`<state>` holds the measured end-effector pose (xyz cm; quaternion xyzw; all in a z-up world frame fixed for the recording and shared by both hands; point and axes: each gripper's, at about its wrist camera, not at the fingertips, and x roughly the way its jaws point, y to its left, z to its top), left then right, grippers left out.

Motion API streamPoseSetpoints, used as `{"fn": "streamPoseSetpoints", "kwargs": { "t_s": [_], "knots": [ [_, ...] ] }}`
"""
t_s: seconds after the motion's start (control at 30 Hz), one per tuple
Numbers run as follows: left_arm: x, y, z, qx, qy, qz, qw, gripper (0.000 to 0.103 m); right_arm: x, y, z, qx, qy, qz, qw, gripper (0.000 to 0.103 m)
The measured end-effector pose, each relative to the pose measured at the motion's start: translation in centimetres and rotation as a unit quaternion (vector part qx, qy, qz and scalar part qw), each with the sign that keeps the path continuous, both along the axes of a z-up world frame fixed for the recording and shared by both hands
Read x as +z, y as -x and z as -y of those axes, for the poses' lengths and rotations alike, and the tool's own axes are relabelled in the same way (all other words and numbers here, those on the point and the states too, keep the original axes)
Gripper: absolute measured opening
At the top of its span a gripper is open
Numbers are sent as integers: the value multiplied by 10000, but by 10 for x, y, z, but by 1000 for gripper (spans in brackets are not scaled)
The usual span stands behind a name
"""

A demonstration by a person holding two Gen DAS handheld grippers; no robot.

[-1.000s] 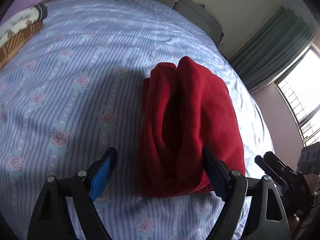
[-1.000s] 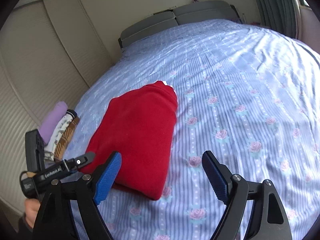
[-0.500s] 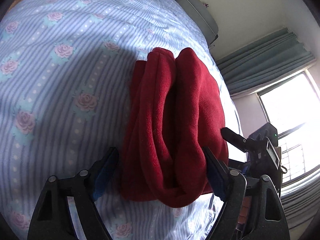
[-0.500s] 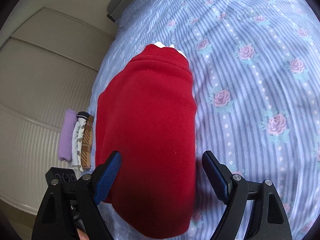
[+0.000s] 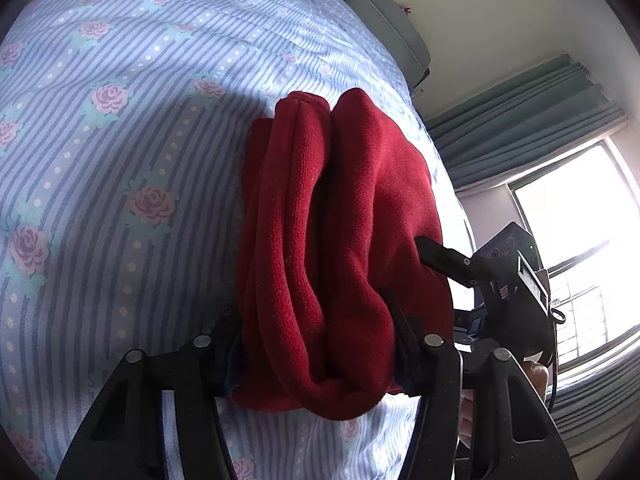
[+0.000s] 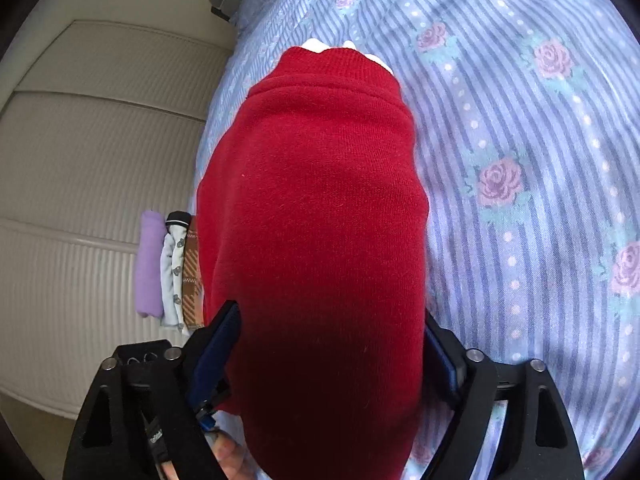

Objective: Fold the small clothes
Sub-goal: 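Grasp the folded sweatshirt with both grippers and carry it to the clothes stack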

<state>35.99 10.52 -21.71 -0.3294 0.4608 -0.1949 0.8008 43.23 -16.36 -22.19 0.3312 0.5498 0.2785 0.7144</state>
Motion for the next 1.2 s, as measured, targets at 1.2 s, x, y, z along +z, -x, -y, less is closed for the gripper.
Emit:
{"fn": "streamPoseSetpoints", "kwargs": {
  "t_s": [1.2],
  "knots": [
    [188,47,-132,260,-549,1340,9891,46,182,41,-138,341,-615,1369,9881,59]
  ]
}}
